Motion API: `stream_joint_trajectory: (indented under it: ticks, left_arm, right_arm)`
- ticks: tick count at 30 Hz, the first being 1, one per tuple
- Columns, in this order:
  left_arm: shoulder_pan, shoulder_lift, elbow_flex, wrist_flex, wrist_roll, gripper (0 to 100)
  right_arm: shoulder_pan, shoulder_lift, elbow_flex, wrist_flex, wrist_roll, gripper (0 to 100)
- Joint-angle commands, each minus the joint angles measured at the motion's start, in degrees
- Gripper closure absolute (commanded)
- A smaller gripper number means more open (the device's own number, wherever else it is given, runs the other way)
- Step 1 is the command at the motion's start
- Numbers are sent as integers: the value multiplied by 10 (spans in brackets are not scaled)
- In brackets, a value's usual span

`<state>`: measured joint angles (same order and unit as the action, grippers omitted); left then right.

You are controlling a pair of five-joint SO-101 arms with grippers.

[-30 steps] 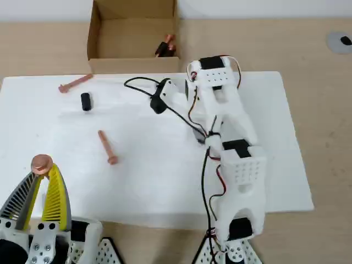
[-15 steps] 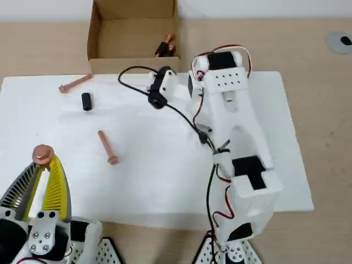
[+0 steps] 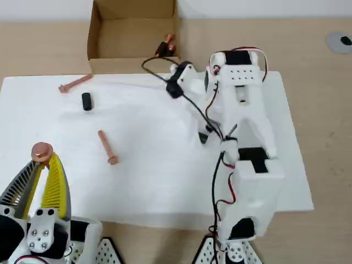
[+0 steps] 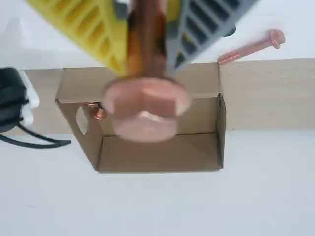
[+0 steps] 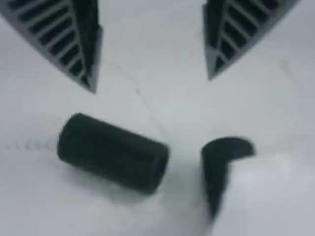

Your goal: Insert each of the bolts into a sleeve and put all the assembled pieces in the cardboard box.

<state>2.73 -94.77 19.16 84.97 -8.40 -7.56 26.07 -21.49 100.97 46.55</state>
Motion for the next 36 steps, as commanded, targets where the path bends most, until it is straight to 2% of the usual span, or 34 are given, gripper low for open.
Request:
stream_joint_trajectory:
  ticks: [1, 14, 22, 28, 36]
  left_arm:
    - [-9, 16, -18, 0, 4, 954]
    - [-10, 16, -35, 28, 4, 954]
    - [-10, 17, -33, 27, 2, 954]
    - [-9, 20, -33, 24, 3, 954]
    - [-9, 20, -36, 27, 1, 954]
  right_arm:
    - [6, 23, -39, 9, -10, 819]
    - [-6, 77, -69, 15, 24, 817]
    - [-43, -21, 40, 15, 91, 819]
    - [-80, -104, 116, 15, 105, 819]
    - [-82, -70, 122, 11, 110, 818]
